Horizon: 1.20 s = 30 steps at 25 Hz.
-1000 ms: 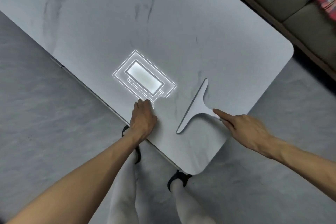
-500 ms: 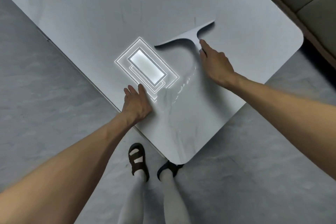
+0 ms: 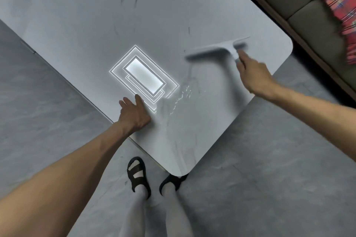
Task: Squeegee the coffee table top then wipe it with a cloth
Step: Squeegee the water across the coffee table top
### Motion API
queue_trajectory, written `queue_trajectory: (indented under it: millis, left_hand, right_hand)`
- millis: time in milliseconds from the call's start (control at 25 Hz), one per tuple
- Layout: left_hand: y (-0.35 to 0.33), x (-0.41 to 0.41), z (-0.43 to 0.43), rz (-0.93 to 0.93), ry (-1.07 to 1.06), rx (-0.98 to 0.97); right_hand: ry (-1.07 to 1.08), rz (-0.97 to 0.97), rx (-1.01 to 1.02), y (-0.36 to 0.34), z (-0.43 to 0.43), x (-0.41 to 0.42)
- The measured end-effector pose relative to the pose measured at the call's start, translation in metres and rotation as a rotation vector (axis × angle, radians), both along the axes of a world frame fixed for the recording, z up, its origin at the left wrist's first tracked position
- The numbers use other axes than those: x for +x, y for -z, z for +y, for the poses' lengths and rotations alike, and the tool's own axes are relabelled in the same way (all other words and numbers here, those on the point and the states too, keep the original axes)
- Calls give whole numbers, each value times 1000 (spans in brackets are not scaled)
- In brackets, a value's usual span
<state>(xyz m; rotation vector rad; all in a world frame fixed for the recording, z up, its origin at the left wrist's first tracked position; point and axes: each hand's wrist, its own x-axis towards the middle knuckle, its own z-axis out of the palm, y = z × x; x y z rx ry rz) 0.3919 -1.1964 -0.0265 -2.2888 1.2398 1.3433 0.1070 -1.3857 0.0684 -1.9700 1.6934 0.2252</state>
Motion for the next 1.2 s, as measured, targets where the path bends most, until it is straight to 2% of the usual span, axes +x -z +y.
queue_trajectory:
  millis: [80, 160, 360, 480, 640, 800, 880, 1000, 1120, 1200]
  left_hand:
    - [1, 0, 1, -1, 15, 10]
    - [1, 1, 0, -5, 32, 17]
    - [-3, 1, 0, 16, 42, 36]
    - [-8, 4, -1, 26, 61, 32]
    - [-12, 12, 6, 11, 85, -45]
    - [-19, 40, 23, 53, -40, -176]
    - [-21, 54, 36, 59, -168, -238]
    - [-20, 65, 50, 38, -294, -309]
    - [-17, 69, 59, 28, -279, -287]
    - [-18, 67, 65, 41, -231, -269]
  right_hand:
    - [201, -39, 69, 11, -22, 14]
    - [292, -43, 123, 19, -9, 19]
    - [219, -86, 269, 8, 108, 2]
    - [226, -52, 334, -11, 140, -2]
    - [325, -146, 196, -16, 89, 37]
    - [423, -209, 172, 11, 41, 110]
    - [367, -188, 177, 23, 56, 136]
    - [119, -175, 185, 34, 117, 137]
    - [-46, -163, 246, 32, 174, 103]
    - [-122, -81, 246, 26, 192, 73]
